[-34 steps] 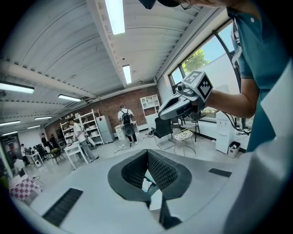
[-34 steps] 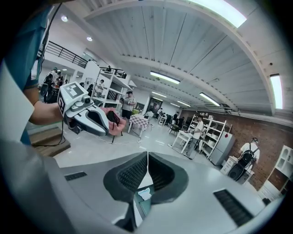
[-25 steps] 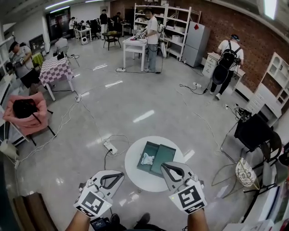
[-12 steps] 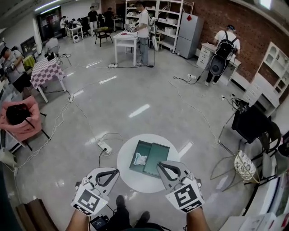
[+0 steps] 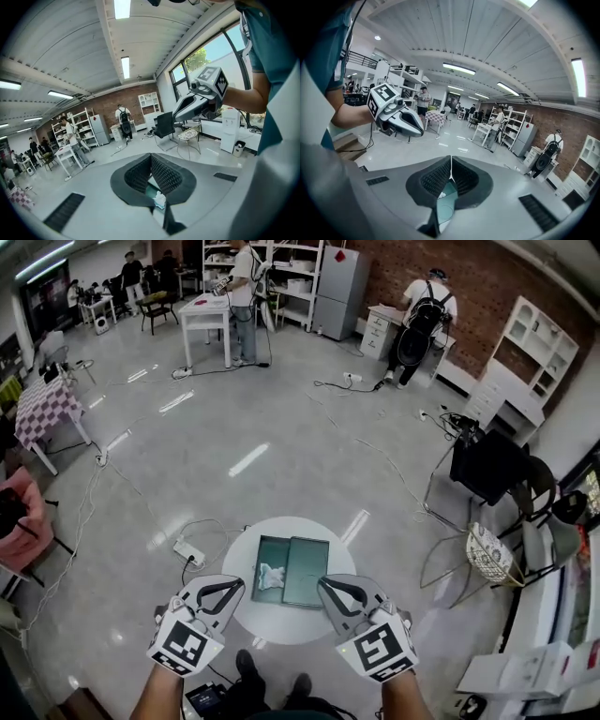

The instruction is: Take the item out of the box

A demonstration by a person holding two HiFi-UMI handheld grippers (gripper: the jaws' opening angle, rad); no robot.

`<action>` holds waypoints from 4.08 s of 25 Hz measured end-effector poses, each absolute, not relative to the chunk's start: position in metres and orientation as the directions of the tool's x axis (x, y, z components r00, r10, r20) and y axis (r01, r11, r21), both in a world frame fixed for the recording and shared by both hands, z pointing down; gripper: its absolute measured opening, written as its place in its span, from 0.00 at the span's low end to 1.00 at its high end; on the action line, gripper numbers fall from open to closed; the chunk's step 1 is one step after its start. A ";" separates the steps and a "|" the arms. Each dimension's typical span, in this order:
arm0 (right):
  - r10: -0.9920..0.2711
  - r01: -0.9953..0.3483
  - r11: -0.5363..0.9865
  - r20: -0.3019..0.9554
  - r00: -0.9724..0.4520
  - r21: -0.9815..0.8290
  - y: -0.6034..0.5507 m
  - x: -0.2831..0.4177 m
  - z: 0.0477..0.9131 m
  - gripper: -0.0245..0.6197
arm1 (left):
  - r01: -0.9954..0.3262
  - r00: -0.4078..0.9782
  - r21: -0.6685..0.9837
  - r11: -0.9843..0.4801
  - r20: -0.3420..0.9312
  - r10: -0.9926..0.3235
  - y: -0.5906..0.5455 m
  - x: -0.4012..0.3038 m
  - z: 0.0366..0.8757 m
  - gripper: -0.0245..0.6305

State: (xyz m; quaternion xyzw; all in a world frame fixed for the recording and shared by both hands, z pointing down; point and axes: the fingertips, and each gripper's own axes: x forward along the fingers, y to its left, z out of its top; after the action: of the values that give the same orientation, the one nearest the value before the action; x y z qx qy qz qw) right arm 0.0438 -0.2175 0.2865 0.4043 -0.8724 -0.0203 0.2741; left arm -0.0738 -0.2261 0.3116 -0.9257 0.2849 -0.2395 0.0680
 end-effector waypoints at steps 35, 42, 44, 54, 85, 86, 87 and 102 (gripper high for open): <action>-0.714 -0.742 0.630 0.549 -0.435 0.230 -0.401 0.076 0.436 0.10 | -0.325 0.708 -0.187 -0.927 0.602 -0.370 -0.431 -0.040 0.535 0.07; -0.695 -0.730 0.649 0.556 -0.455 0.214 -0.424 0.089 0.468 0.10 | -0.311 0.683 -0.163 -0.936 0.646 -0.340 -0.446 -0.025 0.583 0.07; -0.692 -0.729 0.652 0.558 -0.459 0.209 -0.430 0.094 0.478 0.10 | -0.307 0.677 -0.157 -0.939 0.657 -0.331 -0.450 -0.019 0.597 0.07; -0.673 -0.727 0.663 0.569 -0.473 0.179 -0.452 0.112 0.529 0.10 | -0.292 0.646 -0.128 -0.948 0.704 -0.295 -0.463 -0.002 0.664 0.07; -0.625 -0.733 0.672 0.612 -0.485 0.105 -0.511 0.143 0.680 0.10 | -0.162 0.544 0.005 -0.987 0.835 -0.086 -0.479 0.032 0.875 0.30; -0.623 -0.734 0.671 0.613 -0.485 0.102 -0.511 0.145 0.684 0.10 | -0.154 0.538 0.008 -0.988 0.839 -0.077 -0.478 0.035 0.881 0.32; -0.622 -0.734 0.671 0.614 -0.485 0.100 -0.511 0.147 0.688 0.10 | -0.145 0.532 0.010 -0.989 0.844 -0.069 -0.477 0.037 0.887 0.34; -0.616 -0.752 0.655 0.626 -0.478 0.070 -0.510 0.171 0.739 0.10 | -0.040 0.415 -0.021 -0.999 0.909 -0.036 -0.469 0.052 0.965 0.39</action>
State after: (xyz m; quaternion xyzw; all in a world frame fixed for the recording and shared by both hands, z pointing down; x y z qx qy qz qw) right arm 0.1714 -0.5104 0.7387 0.4009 -0.8530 0.1077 0.3164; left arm 0.0520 -0.4694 0.9652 -0.8410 0.0227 -0.5405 -0.0021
